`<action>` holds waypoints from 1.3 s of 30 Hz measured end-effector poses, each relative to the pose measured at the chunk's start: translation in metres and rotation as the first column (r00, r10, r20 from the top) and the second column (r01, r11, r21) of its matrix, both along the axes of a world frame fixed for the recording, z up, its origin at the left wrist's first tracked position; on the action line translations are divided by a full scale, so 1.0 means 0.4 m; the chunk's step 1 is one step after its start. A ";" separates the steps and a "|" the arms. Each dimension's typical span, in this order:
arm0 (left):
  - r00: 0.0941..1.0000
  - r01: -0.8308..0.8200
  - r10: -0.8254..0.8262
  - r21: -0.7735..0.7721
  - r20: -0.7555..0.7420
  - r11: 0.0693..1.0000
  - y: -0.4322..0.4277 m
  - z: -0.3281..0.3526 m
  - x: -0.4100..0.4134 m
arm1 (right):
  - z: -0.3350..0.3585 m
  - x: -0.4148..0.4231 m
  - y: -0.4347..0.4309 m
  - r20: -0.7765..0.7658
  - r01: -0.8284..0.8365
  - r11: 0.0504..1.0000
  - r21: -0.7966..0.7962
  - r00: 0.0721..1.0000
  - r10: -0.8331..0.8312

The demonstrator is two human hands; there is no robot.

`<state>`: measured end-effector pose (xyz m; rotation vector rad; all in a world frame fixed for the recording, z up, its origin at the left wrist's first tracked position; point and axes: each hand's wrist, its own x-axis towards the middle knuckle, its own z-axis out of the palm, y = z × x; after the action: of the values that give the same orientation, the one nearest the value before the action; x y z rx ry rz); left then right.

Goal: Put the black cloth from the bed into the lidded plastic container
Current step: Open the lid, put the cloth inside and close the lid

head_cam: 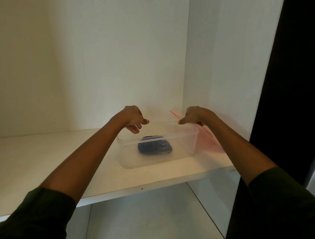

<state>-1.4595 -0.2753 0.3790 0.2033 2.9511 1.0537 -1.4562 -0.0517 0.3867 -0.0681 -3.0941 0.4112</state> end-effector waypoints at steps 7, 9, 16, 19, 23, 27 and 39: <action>0.982 -0.066 0.068 0.013 -0.176 0.998 -0.027 -0.013 0.001 | 0.011 0.011 -0.010 -0.210 0.052 0.992 0.112 0.977 -0.027; 0.966 -0.090 0.094 0.028 -0.241 0.996 -0.040 -0.013 0.002 | 0.026 0.025 -0.008 -0.315 0.080 0.981 0.178 0.949 -0.020; 0.853 -0.207 0.222 0.084 -0.473 0.975 -0.109 -0.021 -0.002 | 0.072 0.065 -0.016 -0.611 -0.044 0.930 0.364 0.742 0.274; 0.804 -0.241 0.255 0.098 -0.538 0.966 -0.149 -0.042 -0.004 | 0.053 0.074 -0.026 -0.649 -0.169 0.876 0.451 0.612 0.452; 0.791 -0.203 0.339 0.304 -0.510 0.931 -0.188 -0.064 0.005 | 0.007 0.084 -0.049 -0.667 -0.351 0.832 0.429 0.498 0.554; 0.899 -0.210 0.417 0.707 -0.132 0.676 -0.219 -0.082 0.039 | -0.035 0.113 -0.081 -0.645 -0.486 0.769 0.416 0.438 0.626; 0.911 -0.300 0.406 0.568 -0.067 0.767 -0.175 -0.082 0.019 | -0.101 0.139 -0.036 -0.518 -0.657 0.727 0.199 0.559 0.648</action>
<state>-1.4518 -0.3452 0.3460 -0.3010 2.8097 2.0324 -1.4008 -0.0661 0.3461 1.0502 -2.3970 0.3671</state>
